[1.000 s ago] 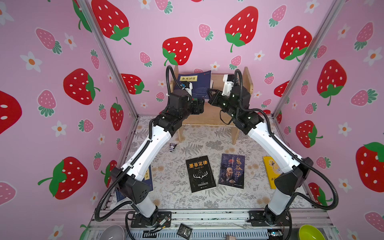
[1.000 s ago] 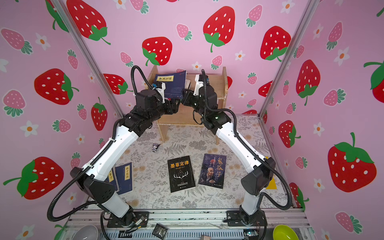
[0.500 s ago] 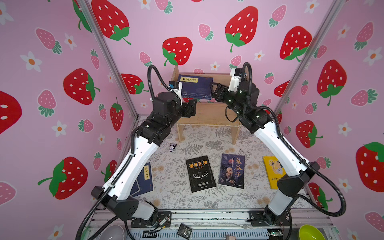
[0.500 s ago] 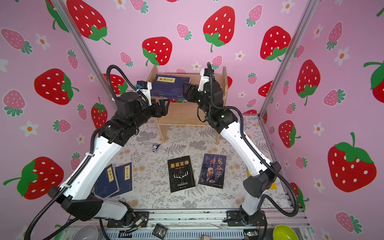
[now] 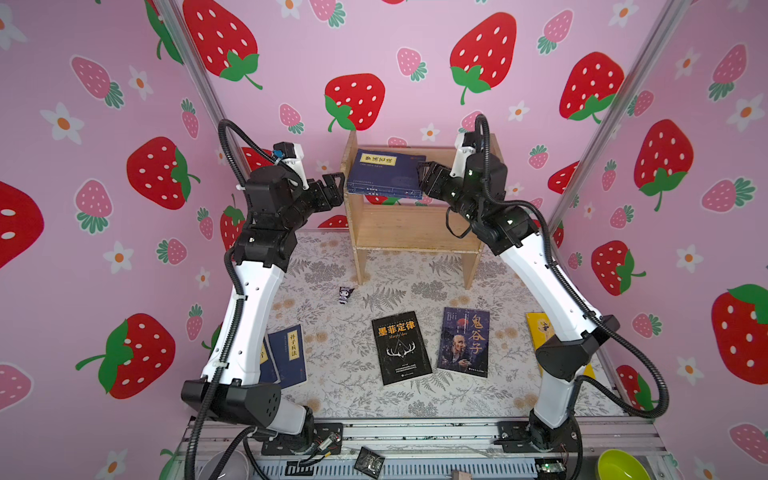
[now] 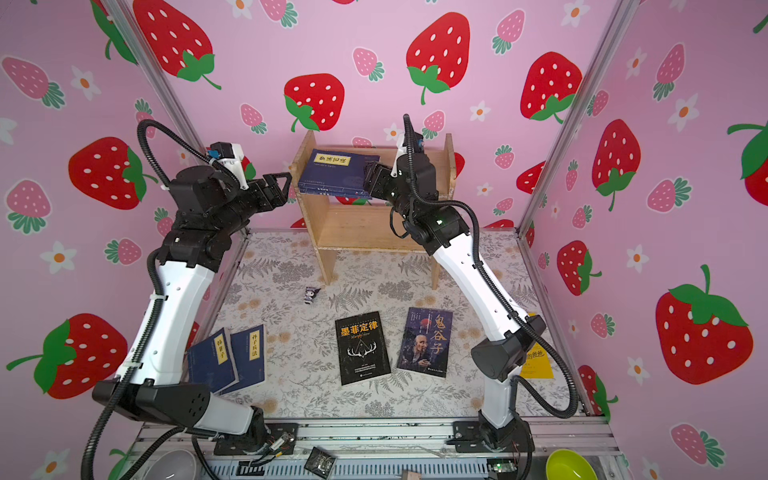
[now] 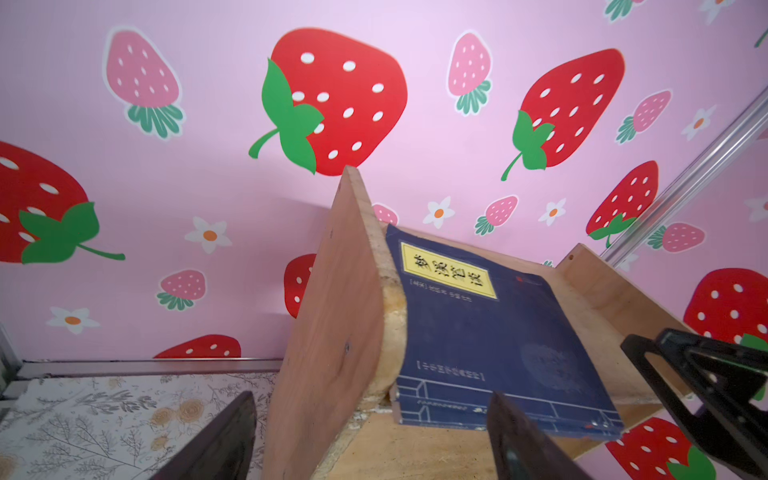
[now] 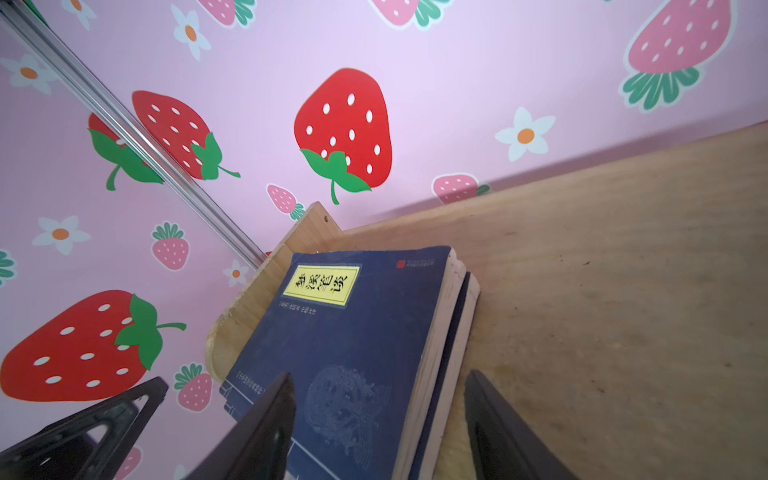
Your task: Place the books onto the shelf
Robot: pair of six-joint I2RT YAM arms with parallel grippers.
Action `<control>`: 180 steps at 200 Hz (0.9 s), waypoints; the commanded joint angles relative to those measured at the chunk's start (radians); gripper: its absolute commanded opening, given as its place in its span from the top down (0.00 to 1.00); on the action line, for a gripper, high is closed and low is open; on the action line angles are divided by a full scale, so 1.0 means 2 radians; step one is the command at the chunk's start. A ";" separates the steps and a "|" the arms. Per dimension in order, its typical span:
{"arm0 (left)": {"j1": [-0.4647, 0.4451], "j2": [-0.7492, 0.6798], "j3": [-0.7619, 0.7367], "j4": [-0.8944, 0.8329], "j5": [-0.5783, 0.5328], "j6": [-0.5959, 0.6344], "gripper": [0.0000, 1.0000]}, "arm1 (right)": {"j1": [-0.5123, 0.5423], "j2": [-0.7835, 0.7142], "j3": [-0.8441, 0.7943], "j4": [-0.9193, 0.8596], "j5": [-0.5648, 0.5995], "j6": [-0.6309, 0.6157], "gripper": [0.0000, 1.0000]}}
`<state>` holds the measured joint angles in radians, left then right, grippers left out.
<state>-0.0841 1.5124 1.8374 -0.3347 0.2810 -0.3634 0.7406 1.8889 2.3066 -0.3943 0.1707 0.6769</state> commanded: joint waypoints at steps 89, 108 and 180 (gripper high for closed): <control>0.008 0.046 0.014 0.149 0.177 -0.111 0.10 | 0.011 0.065 0.058 -0.034 -0.012 0.050 0.35; 0.007 0.048 0.010 0.163 0.190 -0.126 0.10 | 0.011 0.074 0.058 -0.018 -0.026 0.058 0.35; 0.003 0.047 0.008 0.158 0.188 -0.128 0.10 | 0.013 0.071 0.057 -0.008 0.001 0.049 0.36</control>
<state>-0.0654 1.6115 1.8370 -0.0631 0.6064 -0.6029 0.7570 2.0167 2.4245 -0.3859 0.1612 0.7803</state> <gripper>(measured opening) 0.904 0.637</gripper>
